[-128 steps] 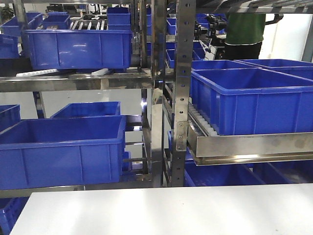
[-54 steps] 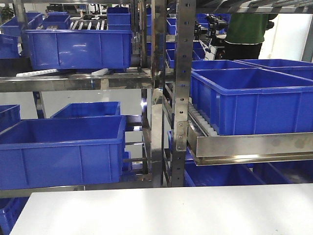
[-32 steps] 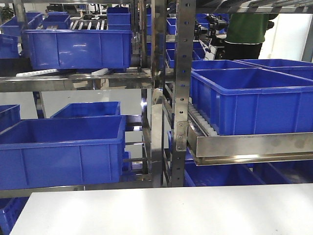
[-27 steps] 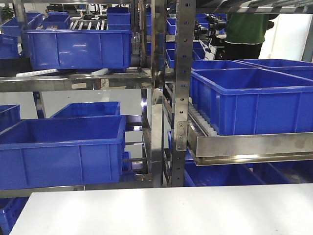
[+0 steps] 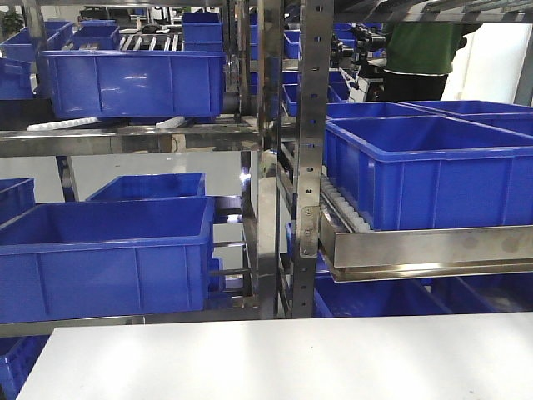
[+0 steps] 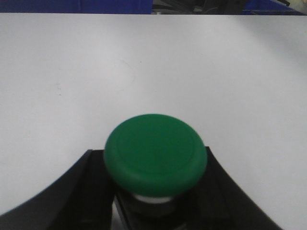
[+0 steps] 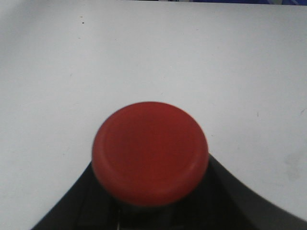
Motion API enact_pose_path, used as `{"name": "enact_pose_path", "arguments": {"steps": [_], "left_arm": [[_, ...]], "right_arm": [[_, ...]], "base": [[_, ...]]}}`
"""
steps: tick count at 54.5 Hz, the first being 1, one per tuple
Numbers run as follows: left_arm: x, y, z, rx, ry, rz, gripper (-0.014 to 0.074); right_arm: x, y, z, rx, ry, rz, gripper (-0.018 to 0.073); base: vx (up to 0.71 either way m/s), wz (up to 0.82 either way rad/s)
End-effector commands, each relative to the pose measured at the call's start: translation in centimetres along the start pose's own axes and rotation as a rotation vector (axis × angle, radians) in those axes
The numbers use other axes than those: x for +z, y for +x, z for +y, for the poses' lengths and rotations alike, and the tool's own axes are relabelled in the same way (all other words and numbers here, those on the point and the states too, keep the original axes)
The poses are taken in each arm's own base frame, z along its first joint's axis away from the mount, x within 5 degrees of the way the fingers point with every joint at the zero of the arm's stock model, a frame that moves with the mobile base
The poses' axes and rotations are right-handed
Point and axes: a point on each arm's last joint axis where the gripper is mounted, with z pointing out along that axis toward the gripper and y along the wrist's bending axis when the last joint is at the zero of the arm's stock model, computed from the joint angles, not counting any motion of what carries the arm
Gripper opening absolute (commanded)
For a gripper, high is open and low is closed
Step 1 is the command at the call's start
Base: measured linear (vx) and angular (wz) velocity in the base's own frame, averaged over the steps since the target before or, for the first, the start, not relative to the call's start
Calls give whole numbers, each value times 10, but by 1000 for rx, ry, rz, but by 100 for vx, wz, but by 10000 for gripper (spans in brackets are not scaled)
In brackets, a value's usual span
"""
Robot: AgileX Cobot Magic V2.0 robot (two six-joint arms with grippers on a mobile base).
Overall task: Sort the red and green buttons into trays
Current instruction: 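Lift both held buttons off the white table, then drive the base to the counter holding both buttons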
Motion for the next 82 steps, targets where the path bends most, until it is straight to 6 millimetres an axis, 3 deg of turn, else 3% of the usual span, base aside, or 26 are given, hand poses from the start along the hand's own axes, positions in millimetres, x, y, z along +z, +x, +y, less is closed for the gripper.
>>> {"name": "enact_pose_path", "arguments": {"steps": [1,10,21,36,46,54,66,82], "left_arm": [[-3,-27,-5,5,30,-174,4],[-14,-49,-11,-54,49,-231,-5],[-42,-81,-23,47,54,-212,0],[-101,-114,-39,116,-15,-203,0],[-144,-126,-49,130,-65,-250,0],[-175,-132,-57,172,-87,-340,0],[-200,-138,-66,220,-83,-463,0],[-202,-138,-66,222,-83,-471,0]], "right_arm": [[-3,-28,-2,-3,7,-232,-8],[-10,-43,0,1,-4,-281,-8],[-38,-84,2,14,15,-268,-8],[-113,-134,17,-5,8,-279,-8],[-167,-147,25,-1,43,-335,-8],[-200,-152,30,2,60,-424,-8],[-214,-154,34,-108,71,-470,-8],[-214,-154,34,-109,71,-470,-8]], "base": [[0,0],[0,0],[0,0],[0,0],[0,0],[0,0],[0,0],[0,0]]}}
